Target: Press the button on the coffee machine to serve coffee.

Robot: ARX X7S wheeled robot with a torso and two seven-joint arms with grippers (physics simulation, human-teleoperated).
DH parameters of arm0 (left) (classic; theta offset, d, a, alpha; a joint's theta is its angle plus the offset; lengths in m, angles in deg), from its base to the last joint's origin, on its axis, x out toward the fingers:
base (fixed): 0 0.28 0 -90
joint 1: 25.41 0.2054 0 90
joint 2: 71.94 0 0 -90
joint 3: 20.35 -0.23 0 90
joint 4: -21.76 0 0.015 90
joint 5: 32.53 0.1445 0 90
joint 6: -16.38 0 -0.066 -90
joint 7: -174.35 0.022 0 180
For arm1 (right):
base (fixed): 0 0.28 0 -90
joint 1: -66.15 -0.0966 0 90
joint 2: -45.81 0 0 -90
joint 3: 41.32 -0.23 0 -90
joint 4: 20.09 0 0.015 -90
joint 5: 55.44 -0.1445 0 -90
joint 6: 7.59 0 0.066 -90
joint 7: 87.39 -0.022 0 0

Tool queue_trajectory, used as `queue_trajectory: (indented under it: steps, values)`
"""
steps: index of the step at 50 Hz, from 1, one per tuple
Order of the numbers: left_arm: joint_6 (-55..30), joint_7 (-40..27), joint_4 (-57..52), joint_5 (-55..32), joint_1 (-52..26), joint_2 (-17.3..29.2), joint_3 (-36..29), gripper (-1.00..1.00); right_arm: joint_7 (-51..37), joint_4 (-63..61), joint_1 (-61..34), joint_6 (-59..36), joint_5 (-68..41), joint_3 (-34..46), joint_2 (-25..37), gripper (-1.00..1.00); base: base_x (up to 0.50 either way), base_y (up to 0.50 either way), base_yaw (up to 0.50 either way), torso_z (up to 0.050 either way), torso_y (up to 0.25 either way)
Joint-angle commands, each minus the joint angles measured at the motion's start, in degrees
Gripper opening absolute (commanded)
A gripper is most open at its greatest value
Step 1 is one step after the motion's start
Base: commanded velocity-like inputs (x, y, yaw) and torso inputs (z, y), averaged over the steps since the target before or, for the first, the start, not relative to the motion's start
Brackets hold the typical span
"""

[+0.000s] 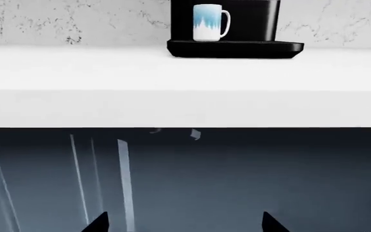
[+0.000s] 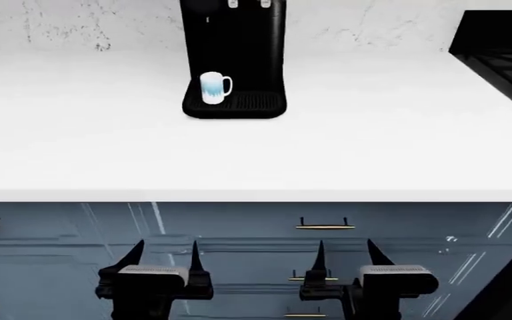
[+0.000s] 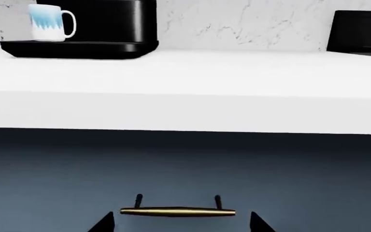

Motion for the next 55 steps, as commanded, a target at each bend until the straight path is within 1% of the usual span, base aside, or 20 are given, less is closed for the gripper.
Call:
queue_trajectory:
  steps: [1, 12, 25, 39, 45, 55]
  values:
    - [-0.1, -0.7, 0.0, -0.8, 0.0, 1.0, -1.0, 1.0, -1.2, 0.2, -0.1, 0.0, -0.3, 1.1, 0.8, 1.0, 0.0, 0.5, 0.0, 0.0, 0.0]
    - [-0.2, -1.6, 0.4, -0.6, -0.3, 1.7, -2.2, 1.0, -1.8, 0.4, -0.2, 0.1, -0.9, 1.7, 1.3, 1.0, 0.0, 0.45, 0.0, 0.0, 0.0]
    - [0.2, -2.5, 0.3, 0.0, -0.4, 2.1, -3.9, 1.0, -2.6, 0.4, -0.4, -0.2, -1.3, 2.6, 2.0, 1.0, 0.0, 0.03, 0.0, 0.0, 0.0]
    - [1.9, -1.6, 0.2, -2.9, 0.5, 3.5, -3.5, 1.0, -3.7, 0.2, -0.4, -0.4, -1.6, 3.3, 2.6, 1.0, 0.0, 0.0, 0.0, 0.0, 0.0]
    - [2.0, -2.4, -0.1, -2.5, 0.1, 3.1, -4.1, 1.0, -4.0, 0.2, -0.6, -0.7, -1.6, 3.7, 2.8, 1.0, 0.0, 0.0, 0.0, 0.0, 0.0]
    - [2.2, -3.2, -0.1, -2.6, -0.2, 3.3, -4.6, 1.0, -4.6, 0.2, -0.7, -0.9, -2.0, 4.2, 3.2, 1.0, 0.0, 0.0, 0.0, 0.046, 0.0]
